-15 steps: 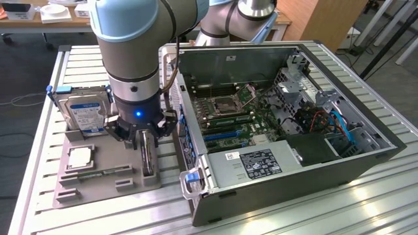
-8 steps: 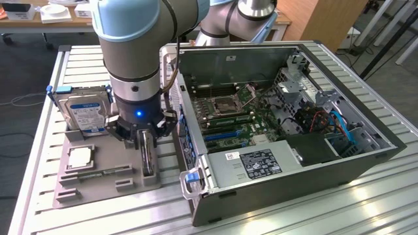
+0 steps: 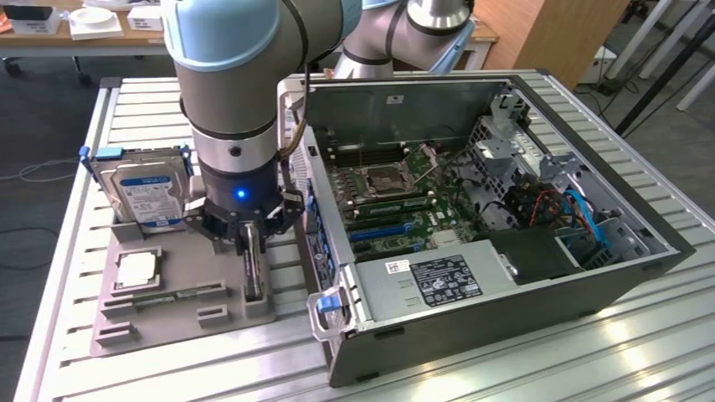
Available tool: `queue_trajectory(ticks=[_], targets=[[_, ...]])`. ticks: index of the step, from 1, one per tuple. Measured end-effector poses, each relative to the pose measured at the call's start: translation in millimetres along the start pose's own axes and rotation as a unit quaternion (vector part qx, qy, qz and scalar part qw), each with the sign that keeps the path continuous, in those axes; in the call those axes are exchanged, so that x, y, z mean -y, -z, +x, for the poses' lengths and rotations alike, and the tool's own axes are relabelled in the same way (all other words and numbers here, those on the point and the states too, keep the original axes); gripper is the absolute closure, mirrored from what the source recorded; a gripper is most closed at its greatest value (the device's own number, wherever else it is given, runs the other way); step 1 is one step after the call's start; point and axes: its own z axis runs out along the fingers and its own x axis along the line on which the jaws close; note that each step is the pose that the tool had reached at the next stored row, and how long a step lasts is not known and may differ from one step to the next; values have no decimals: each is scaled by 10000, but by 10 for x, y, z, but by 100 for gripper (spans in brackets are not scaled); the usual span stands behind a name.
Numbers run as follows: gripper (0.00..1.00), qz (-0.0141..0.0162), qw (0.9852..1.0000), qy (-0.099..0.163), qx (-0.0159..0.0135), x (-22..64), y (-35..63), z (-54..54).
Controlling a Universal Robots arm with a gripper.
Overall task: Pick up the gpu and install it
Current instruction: 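Pick up the gpu and move the gpu toward the slot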
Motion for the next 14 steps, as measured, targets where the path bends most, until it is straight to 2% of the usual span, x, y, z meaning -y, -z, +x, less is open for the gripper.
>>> queue_trajectory(ticks=[4,10,14], targets=[[64,1,10000,0,-3,0,-7,-1],[64,3,10000,-2,-43,-8,-28,-25],[64,4,10000,-2,-56,-12,-39,-28]])
